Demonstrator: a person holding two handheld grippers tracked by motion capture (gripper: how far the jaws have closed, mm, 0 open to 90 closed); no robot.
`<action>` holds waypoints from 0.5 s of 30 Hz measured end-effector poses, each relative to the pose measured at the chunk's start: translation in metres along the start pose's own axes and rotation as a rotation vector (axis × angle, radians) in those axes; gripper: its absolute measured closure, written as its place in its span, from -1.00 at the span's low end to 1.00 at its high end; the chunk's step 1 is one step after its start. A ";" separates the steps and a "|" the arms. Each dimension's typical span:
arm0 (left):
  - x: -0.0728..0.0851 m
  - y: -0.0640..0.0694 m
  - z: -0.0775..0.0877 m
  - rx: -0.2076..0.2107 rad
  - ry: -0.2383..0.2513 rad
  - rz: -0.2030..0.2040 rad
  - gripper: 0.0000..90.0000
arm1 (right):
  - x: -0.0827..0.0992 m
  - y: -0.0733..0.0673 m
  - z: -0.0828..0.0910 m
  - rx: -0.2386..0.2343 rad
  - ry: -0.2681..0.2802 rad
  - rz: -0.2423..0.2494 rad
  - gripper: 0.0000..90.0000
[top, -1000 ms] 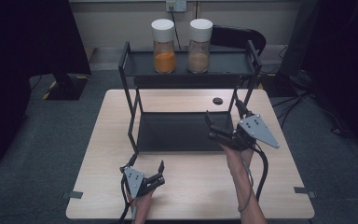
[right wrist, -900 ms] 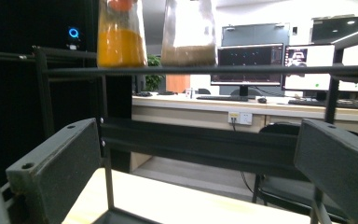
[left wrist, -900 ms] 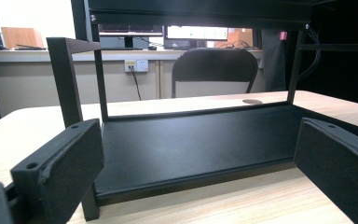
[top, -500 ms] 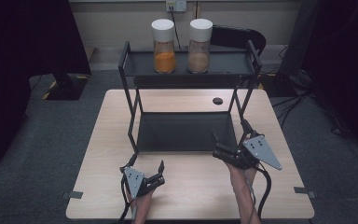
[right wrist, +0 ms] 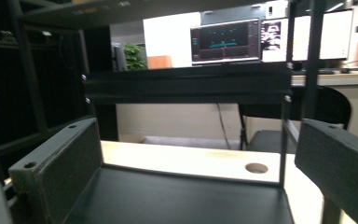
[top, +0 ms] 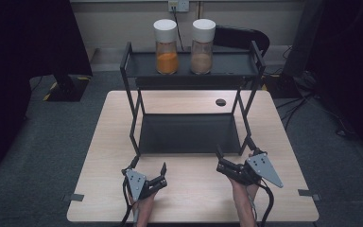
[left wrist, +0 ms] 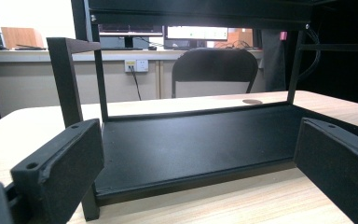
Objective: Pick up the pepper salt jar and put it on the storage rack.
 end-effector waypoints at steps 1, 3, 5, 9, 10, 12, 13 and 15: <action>0.000 0.000 0.000 0.000 0.000 0.000 -0.98 | 0.003 0.000 0.001 0.007 -0.002 0.004 -1.00; 0.000 0.000 0.000 0.000 0.000 0.000 -0.98 | 0.008 -0.001 0.003 0.021 -0.006 0.015 -1.00; 0.000 0.000 0.000 0.000 0.000 0.000 -0.98 | 0.013 -0.002 0.006 0.042 -0.001 0.025 -1.00; 0.000 0.000 0.000 0.000 0.000 0.000 -0.98 | 0.024 -0.002 0.009 0.042 -0.006 0.018 -1.00; 0.000 0.000 0.000 0.000 0.000 0.000 -0.98 | 0.027 -0.002 0.010 0.042 -0.012 0.020 -1.00; 0.000 0.000 0.000 0.000 0.000 0.000 -0.99 | 0.033 -0.003 0.011 0.041 -0.019 0.014 -1.00; 0.000 0.000 0.000 0.000 0.000 0.000 -0.98 | 0.036 -0.004 0.012 0.043 -0.022 0.014 -1.00; 0.000 0.000 0.000 0.000 0.000 0.000 -0.99 | 0.042 -0.005 0.013 0.049 -0.024 0.017 -1.00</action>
Point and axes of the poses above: each handheld gripper's, and its own axes: z roughly backward along the jaws, x roughly out of its underside, y roughly to its right, the point moved 7 cm from there along -z, roughly forward along the jaws, and after that the axes turned 1 degree about -z, right-handed, at the moved point
